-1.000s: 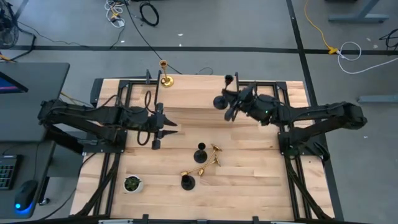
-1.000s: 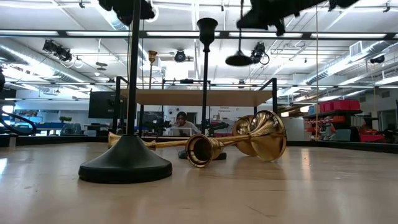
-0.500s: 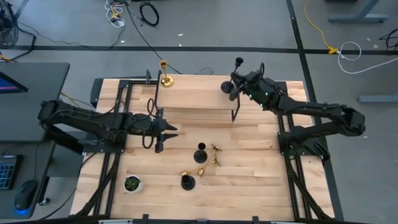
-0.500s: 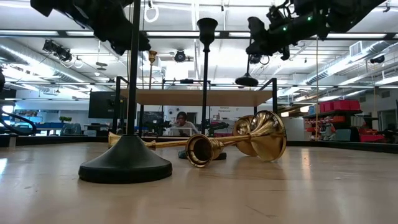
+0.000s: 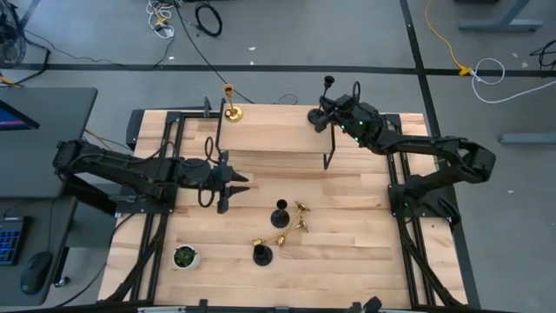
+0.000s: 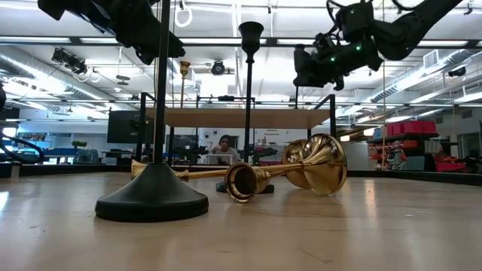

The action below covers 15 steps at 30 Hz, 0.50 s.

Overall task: Pick & Place candle stick holders
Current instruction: Put the top left black candle holder on the shelf

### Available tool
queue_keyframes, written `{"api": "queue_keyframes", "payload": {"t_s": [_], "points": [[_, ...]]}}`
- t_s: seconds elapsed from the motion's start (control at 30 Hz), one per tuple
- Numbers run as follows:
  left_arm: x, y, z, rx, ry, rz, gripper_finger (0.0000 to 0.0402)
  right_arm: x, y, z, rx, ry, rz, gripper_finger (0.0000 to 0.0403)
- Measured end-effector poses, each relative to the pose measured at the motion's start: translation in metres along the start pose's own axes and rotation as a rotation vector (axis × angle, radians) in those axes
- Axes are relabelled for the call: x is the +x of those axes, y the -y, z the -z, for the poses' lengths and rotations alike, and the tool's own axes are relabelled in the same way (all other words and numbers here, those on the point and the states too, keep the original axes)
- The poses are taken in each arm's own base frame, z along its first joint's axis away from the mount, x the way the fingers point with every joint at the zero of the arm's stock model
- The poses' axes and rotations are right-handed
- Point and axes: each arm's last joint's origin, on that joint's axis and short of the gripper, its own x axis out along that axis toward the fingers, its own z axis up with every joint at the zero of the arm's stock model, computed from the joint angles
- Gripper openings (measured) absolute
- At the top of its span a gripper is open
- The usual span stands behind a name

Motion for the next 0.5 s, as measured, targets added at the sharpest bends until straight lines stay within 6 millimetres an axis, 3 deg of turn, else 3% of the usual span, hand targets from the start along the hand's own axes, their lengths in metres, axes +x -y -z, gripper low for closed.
{"api": "queue_keyframes", "payload": {"t_s": [0.5], "points": [[0.0001, 0.0, 0.0002, 0.008, -0.002, 0.0, 0.0119, 0.0059, 0.0083, 0.0026, 0.017, -0.003, -0.013, 0.0]]}}
